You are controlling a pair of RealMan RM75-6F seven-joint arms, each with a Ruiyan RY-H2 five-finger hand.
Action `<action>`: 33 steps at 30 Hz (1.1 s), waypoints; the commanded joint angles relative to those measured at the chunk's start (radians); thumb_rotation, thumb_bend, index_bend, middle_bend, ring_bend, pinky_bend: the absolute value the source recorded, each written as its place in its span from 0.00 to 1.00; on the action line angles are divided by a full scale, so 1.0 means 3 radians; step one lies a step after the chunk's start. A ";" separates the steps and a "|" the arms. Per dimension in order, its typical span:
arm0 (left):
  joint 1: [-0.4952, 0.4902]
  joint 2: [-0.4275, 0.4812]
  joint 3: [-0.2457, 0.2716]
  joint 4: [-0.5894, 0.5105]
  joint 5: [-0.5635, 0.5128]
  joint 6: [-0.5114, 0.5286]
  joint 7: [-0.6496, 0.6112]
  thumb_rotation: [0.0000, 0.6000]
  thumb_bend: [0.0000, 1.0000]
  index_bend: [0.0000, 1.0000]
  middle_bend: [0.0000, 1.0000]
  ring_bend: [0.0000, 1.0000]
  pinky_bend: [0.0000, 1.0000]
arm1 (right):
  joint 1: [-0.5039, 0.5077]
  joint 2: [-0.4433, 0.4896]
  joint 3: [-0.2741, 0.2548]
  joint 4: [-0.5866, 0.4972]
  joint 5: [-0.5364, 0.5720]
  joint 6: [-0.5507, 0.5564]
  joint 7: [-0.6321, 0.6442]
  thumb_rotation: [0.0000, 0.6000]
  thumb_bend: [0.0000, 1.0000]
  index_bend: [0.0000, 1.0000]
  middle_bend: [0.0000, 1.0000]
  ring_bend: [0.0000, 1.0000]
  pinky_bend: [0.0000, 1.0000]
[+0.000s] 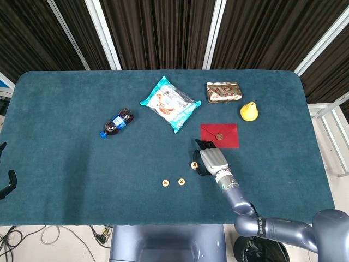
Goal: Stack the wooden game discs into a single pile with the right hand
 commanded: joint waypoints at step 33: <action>0.0007 -0.0001 -0.0008 -0.0011 -0.0015 0.0008 -0.0010 1.00 0.58 0.07 0.00 0.00 0.00 | -0.0446 0.0018 -0.0438 -0.0468 -0.1217 0.0756 0.0077 1.00 0.44 0.34 0.00 0.00 0.00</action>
